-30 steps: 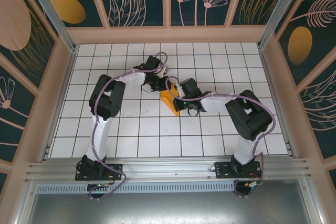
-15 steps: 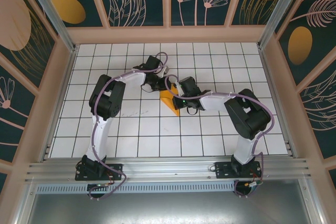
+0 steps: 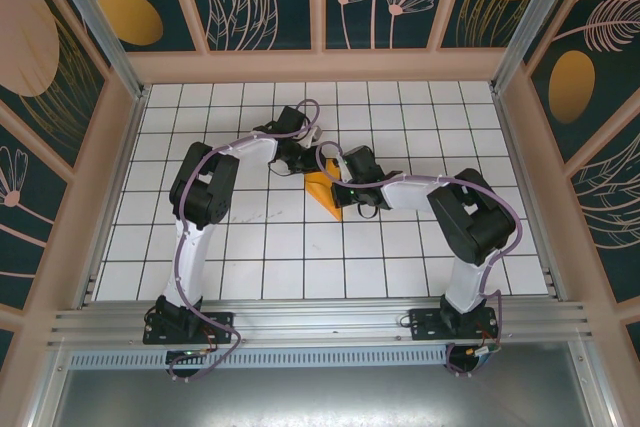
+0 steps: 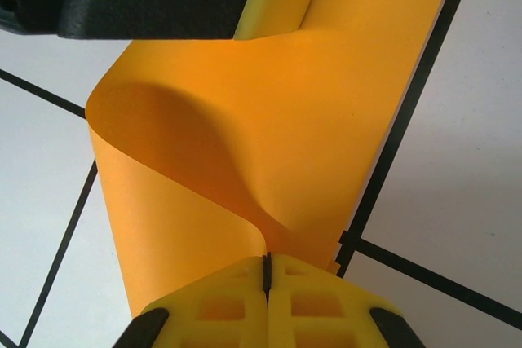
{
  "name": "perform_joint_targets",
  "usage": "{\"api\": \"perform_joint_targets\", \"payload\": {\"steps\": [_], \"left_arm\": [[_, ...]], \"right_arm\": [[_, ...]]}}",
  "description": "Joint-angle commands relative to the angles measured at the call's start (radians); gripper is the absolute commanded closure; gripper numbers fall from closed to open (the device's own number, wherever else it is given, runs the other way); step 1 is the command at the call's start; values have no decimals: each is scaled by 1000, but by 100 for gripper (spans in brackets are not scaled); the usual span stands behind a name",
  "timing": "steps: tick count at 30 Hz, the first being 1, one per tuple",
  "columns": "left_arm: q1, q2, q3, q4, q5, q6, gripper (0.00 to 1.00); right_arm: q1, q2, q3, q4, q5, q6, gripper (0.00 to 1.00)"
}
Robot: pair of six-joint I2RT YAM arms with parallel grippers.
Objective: Fold a paper plane with a square sheet of paper (fold left side to right side)
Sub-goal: Third fold the triangle at the center of the table.
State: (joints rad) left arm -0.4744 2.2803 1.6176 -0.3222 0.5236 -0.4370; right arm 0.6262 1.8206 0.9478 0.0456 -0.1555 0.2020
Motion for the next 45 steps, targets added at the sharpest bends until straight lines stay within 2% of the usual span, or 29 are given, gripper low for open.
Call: {"api": "perform_joint_targets", "payload": {"steps": [1,33,45], "left_arm": [[-7,28,-33,-49,-52,20,90],[-7,16,-48,-35,-45,15,89],[21,-77,26,-79,-59,25,71]], "right_arm": [[-7,7,27,-9,17,19,100],[-5,46,21,-15,-4,25,100],[7,60,0,-50,-7,5,100]]}}
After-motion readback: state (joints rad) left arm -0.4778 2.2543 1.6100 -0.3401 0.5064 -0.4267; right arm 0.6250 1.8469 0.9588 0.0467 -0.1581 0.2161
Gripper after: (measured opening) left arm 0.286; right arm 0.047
